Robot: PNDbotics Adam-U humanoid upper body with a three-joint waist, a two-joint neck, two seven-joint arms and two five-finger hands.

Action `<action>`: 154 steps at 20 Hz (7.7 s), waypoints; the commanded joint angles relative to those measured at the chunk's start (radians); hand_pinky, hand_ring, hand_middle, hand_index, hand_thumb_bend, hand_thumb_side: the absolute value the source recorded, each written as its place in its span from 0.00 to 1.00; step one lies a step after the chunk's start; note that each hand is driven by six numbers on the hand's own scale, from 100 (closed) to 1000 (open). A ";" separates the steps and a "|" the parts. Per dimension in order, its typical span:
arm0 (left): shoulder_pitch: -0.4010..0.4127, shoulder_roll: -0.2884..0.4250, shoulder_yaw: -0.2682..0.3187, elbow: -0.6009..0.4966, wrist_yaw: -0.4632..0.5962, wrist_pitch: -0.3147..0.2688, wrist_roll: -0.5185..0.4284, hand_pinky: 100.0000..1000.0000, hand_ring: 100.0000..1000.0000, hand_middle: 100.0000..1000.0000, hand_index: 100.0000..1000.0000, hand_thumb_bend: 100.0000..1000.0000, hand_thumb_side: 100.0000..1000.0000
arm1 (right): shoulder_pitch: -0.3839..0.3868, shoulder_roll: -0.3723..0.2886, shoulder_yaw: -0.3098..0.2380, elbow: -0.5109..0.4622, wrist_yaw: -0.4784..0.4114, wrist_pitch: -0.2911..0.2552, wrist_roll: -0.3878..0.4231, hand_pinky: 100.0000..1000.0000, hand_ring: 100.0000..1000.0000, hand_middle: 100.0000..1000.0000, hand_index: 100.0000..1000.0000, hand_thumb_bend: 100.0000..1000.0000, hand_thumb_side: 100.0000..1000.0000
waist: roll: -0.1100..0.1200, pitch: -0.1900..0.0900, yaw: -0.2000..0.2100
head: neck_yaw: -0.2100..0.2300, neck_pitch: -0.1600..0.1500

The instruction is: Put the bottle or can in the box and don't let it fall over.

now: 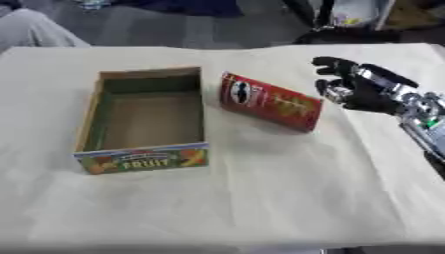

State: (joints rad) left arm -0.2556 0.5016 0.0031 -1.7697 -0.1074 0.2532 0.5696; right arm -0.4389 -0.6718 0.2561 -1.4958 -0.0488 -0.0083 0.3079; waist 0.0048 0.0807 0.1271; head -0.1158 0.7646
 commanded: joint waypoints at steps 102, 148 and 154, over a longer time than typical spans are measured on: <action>-0.026 0.017 0.014 -0.026 0.035 0.007 -0.005 0.35 0.78 0.81 0.67 0.23 0.50 | -0.048 0.020 0.072 0.150 0.216 -0.021 0.082 0.75 1.00 1.00 1.00 0.00 0.56 | 0.018 0.056 0.018 | -0.012 0.005; -0.025 0.017 0.019 -0.030 0.031 0.005 -0.009 0.35 0.78 0.80 0.67 0.20 0.50 | -0.126 0.029 0.163 0.237 0.280 0.121 0.238 0.74 1.00 1.00 1.00 0.00 0.51 | 0.017 0.054 0.015 | -0.035 0.005; -0.025 0.017 0.021 -0.031 0.033 0.003 -0.007 0.35 0.78 0.80 0.67 0.20 0.50 | -0.126 0.028 0.168 0.243 0.292 0.125 0.252 0.70 1.00 1.00 1.00 0.00 0.47 | 0.017 0.055 0.015 | -0.038 0.005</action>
State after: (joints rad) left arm -0.2661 0.5002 0.0100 -1.7820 -0.0703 0.2585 0.5627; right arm -0.5809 -0.6350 0.3914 -1.2865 0.2235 0.1101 0.5419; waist 0.0181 0.1300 0.1420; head -0.1514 0.7646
